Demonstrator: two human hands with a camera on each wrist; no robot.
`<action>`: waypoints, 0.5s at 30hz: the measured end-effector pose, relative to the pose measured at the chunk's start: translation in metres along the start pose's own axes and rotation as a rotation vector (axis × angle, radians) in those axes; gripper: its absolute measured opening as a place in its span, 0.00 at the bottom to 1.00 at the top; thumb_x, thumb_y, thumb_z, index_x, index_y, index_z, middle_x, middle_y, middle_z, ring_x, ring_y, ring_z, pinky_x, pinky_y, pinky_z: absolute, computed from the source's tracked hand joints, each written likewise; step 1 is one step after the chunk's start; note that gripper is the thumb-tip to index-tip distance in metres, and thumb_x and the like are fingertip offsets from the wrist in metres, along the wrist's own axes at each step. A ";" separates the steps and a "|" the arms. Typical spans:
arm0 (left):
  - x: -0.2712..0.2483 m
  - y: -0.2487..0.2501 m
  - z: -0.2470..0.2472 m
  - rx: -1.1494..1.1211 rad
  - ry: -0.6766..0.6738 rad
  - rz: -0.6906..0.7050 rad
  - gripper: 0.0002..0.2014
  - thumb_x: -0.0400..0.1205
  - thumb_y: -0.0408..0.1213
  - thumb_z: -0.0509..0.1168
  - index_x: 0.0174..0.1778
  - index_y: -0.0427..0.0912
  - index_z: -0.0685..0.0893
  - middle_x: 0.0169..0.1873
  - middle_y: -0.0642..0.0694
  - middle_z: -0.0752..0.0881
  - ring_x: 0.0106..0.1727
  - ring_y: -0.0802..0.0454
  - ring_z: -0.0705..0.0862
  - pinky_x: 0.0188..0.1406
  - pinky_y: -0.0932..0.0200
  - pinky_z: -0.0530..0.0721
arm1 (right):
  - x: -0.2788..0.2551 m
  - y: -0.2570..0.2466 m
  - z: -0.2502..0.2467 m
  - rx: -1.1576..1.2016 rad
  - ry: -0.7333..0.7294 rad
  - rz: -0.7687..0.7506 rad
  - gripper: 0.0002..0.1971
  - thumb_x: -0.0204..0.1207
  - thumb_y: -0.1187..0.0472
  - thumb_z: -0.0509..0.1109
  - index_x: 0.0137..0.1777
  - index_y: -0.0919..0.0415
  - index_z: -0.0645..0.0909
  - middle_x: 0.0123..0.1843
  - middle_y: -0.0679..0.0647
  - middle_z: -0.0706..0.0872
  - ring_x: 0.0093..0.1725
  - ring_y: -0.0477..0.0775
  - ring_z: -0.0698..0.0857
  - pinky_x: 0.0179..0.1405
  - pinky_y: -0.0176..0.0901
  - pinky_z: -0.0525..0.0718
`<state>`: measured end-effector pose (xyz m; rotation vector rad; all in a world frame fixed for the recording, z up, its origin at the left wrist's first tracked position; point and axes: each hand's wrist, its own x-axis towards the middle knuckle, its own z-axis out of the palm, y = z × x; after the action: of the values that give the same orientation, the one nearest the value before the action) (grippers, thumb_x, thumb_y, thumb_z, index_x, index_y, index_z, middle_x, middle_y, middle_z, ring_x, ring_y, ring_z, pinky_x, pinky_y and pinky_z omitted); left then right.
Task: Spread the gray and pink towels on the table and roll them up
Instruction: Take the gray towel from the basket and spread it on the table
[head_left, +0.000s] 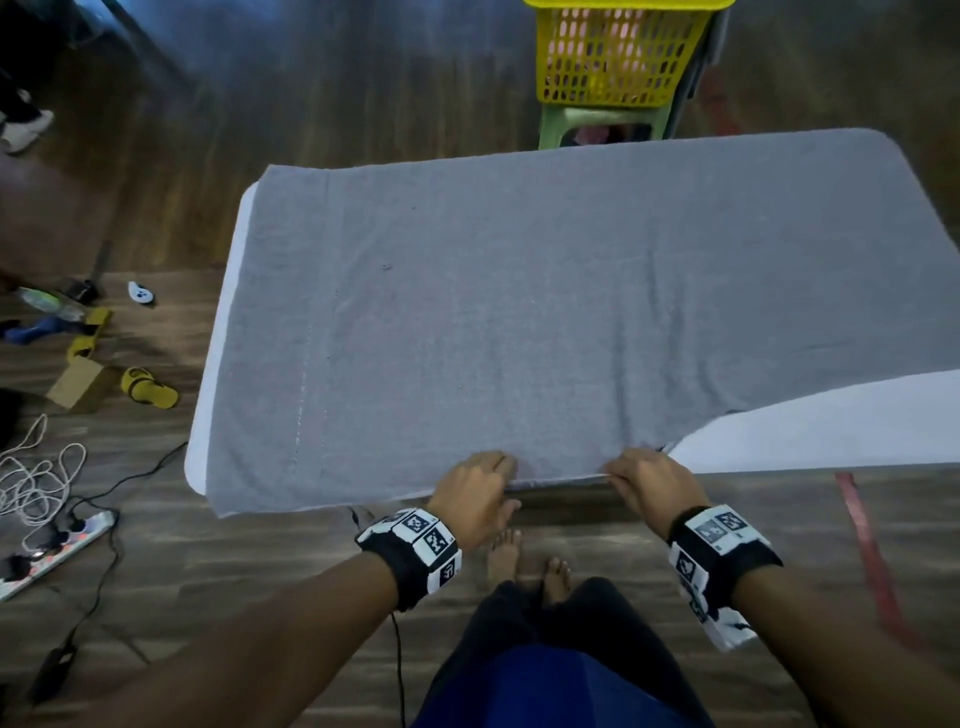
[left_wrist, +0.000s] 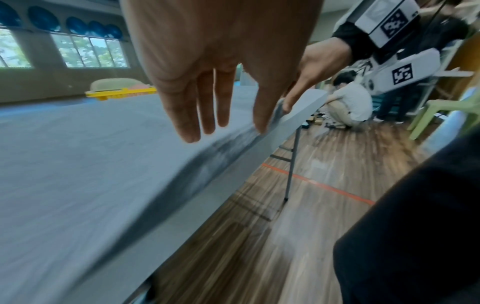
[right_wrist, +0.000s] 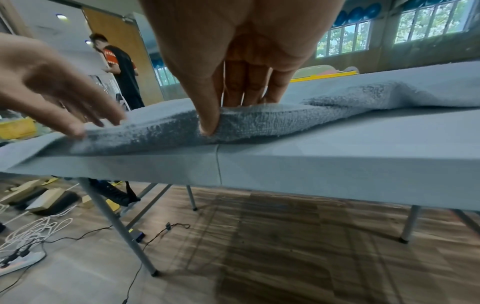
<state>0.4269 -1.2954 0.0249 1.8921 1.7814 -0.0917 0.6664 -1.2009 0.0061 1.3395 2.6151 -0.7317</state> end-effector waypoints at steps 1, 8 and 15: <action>0.011 0.015 0.003 -0.062 0.013 0.058 0.25 0.78 0.43 0.67 0.71 0.41 0.73 0.67 0.42 0.78 0.67 0.42 0.76 0.64 0.49 0.76 | 0.000 0.001 0.001 0.004 0.011 -0.014 0.04 0.72 0.62 0.73 0.44 0.57 0.89 0.40 0.55 0.88 0.42 0.61 0.86 0.42 0.49 0.84; 0.065 0.086 0.004 0.163 -0.159 -0.015 0.10 0.78 0.30 0.61 0.54 0.38 0.82 0.53 0.34 0.85 0.54 0.32 0.82 0.49 0.46 0.78 | 0.006 0.034 -0.012 -0.059 -0.091 -0.069 0.07 0.75 0.58 0.69 0.48 0.54 0.88 0.45 0.57 0.88 0.46 0.63 0.86 0.45 0.49 0.81; 0.056 0.087 0.014 0.196 -0.184 -0.197 0.12 0.77 0.34 0.62 0.55 0.44 0.82 0.53 0.38 0.85 0.56 0.36 0.82 0.50 0.49 0.77 | -0.026 0.159 -0.060 -0.170 -0.153 -0.001 0.12 0.82 0.50 0.62 0.52 0.54 0.85 0.52 0.53 0.87 0.52 0.59 0.84 0.48 0.45 0.77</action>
<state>0.5206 -1.2487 0.0196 1.7668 1.8813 -0.5123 0.8143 -1.1133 0.0082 1.1865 2.4943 -0.5722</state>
